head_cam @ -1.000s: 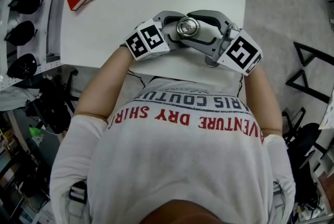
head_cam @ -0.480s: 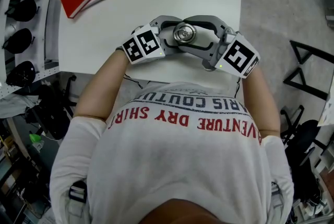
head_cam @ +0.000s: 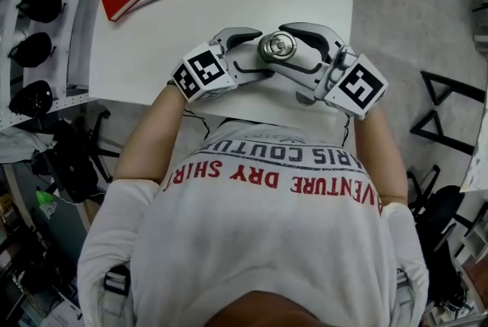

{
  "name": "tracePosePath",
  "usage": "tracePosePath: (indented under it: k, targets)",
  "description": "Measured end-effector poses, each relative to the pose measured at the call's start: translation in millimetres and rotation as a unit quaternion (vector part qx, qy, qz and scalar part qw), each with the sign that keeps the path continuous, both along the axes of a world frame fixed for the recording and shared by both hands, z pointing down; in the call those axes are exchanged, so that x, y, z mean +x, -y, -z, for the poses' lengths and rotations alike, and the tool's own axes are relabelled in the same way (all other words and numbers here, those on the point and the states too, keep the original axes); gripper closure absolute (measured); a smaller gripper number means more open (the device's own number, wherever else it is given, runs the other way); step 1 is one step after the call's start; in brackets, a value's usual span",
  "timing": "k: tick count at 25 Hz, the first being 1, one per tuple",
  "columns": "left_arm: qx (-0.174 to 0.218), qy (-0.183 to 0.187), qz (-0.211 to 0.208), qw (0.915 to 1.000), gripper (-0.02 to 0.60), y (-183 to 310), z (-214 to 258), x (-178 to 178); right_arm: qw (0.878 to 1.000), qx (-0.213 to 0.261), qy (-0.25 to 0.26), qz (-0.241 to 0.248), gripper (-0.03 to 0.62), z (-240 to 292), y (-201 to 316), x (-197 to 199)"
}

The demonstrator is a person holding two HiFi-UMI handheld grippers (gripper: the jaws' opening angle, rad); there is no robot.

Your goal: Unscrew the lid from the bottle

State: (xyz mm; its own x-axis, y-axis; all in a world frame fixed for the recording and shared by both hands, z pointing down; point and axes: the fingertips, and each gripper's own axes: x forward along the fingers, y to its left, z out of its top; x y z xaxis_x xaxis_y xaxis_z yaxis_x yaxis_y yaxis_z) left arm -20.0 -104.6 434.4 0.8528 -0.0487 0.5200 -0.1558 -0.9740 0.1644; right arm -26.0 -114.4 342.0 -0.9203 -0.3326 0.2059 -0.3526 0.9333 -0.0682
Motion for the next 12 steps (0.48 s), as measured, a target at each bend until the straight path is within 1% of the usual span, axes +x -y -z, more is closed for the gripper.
tracePosePath:
  k: [2, 5, 8, 9, 11, 12]
  targets:
    - [-0.005, -0.018, 0.029, 0.9994, 0.210, 1.5, 12.5, -5.6, 1.000, -0.003, 0.004, -0.021, 0.335, 7.8, 0.6, 5.5]
    - [-0.018, -0.054, 0.072, 0.9958, 0.211, -0.4, 38.1, -10.8, 0.998, -0.003, 0.003, -0.061, 0.335, 17.6, -3.9, 18.4]
    - [-0.006, -0.084, 0.108, 0.9906, 0.214, -3.9, 69.0, -11.1, 0.995, 0.006, 0.011, -0.095, 0.335, 34.8, -11.6, 32.0]
    - [-0.001, -0.092, 0.124, 0.9879, 0.235, -5.3, 79.5, -11.6, 0.994, 0.010, 0.011, -0.105, 0.335, 40.1, -15.2, 36.8]
    - [0.006, -0.108, 0.165, 0.9803, 0.340, -10.6, 101.3, -12.5, 0.992, 0.011, 0.021, -0.125, 0.335, 53.7, -25.0, 44.9]
    - [0.008, -0.117, 0.182, 0.9763, 0.378, -14.8, 112.8, -11.6, 0.991, 0.011, 0.030, -0.133, 0.335, 61.9, -30.3, 48.1]
